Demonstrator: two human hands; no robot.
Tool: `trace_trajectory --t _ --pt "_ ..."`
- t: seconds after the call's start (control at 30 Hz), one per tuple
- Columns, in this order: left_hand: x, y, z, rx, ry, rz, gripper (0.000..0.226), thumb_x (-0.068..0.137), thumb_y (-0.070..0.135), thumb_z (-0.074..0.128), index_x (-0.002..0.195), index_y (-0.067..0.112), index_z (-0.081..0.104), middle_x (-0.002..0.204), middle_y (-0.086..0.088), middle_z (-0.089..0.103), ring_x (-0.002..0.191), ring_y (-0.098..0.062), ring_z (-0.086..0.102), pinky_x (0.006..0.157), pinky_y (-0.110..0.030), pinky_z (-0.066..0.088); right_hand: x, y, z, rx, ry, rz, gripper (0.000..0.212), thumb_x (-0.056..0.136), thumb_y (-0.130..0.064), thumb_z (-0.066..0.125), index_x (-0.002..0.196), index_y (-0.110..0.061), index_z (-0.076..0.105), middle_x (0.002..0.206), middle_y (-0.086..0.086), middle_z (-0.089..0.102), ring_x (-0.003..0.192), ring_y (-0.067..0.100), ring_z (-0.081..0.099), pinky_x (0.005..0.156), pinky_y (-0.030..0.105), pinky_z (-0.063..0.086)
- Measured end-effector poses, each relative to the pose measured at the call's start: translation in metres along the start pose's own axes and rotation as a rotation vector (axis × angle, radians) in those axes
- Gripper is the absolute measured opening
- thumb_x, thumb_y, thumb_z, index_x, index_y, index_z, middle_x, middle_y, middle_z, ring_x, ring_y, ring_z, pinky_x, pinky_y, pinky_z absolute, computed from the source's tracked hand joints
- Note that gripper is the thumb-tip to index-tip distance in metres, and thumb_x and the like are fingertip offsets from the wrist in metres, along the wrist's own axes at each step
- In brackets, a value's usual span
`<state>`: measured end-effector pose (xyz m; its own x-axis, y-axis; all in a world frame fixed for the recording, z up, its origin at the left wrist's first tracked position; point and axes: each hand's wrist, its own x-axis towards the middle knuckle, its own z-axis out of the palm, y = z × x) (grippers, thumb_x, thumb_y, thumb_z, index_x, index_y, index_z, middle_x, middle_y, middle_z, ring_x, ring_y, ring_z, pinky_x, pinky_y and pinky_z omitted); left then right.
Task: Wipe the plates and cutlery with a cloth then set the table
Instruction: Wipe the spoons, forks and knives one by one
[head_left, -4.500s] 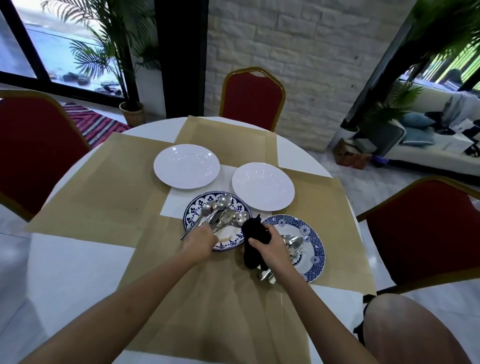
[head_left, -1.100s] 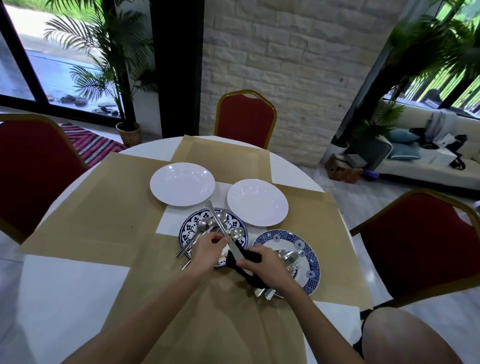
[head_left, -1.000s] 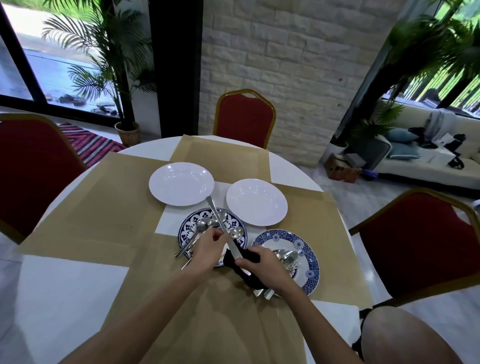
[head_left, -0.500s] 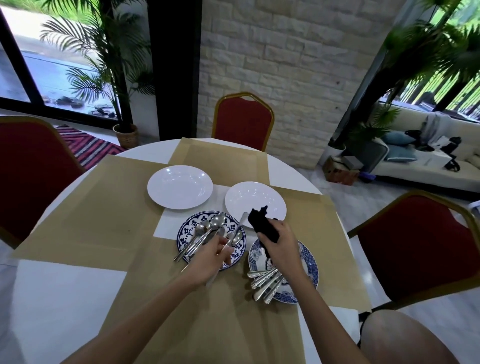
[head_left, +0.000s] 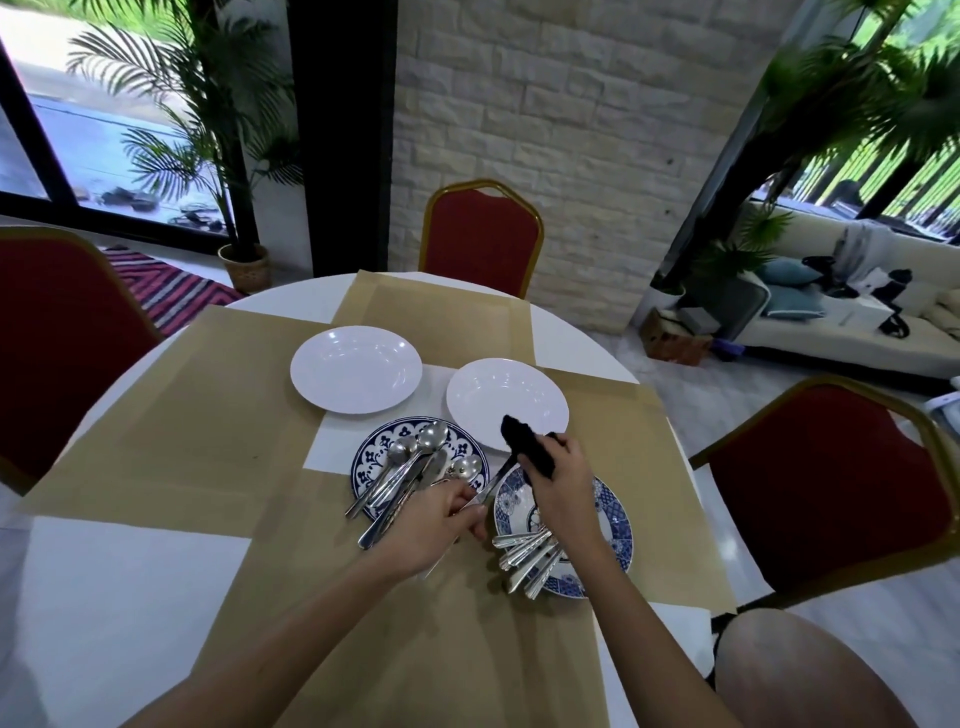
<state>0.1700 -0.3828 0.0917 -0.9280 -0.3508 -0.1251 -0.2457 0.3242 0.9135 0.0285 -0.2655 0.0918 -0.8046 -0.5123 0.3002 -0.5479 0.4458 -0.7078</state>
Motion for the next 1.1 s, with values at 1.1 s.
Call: trace_trajectory --t 1.1 --pt "0.007 0.006 0.009 0.87 0.123 0.165 0.017 0.098 0.022 0.044 0.107 0.018 0.058 0.098 -0.004 0.067 0.09 -0.026 0.064 0.065 -0.03 0.038 0.006 -0.007 -0.009 0.82 0.222 0.704 0.04 0.078 -0.011 0.075 0.114 -0.012 0.058 0.107 0.011 0.066 0.098 0.028 0.066 0.081 0.044 0.058"
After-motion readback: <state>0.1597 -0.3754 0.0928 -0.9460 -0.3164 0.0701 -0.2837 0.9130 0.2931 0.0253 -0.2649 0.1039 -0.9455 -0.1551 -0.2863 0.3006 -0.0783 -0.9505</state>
